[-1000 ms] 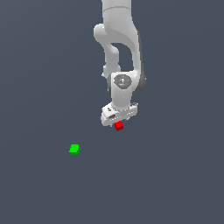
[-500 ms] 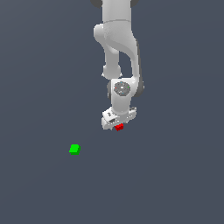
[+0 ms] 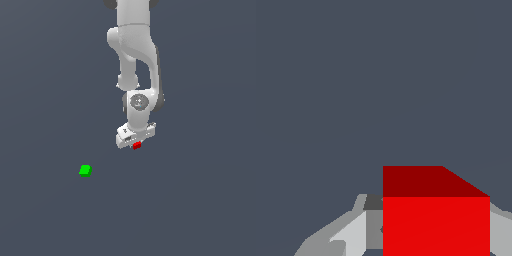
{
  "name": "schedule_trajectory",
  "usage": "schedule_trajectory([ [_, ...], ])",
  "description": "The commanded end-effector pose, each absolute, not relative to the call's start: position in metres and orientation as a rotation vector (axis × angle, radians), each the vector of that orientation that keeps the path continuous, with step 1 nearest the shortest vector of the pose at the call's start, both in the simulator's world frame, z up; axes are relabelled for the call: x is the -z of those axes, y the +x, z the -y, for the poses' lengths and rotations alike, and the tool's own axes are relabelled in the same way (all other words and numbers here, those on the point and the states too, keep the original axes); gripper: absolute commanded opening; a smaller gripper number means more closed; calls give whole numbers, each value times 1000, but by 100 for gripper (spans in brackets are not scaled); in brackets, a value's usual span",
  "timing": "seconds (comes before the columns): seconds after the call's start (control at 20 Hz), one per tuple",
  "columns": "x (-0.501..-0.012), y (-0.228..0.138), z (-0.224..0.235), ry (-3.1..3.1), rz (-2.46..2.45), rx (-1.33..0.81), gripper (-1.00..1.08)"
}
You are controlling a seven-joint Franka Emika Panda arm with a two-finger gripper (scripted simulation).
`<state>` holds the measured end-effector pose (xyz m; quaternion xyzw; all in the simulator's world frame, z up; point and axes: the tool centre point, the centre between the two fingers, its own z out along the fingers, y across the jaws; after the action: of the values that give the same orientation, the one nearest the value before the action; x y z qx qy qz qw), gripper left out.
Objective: Stack the red cube on top of the green cube.
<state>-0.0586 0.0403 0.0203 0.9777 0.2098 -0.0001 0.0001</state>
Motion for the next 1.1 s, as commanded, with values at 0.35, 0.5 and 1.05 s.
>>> schedule_trajectory([
  [0.35, -30, -59, -40, 3072, -658, 0, -100],
  [0.5, -42, -59, -40, 3072, -658, 0, -100],
  [1.05, -105, -60, -40, 3071, -659, 0, -100],
])
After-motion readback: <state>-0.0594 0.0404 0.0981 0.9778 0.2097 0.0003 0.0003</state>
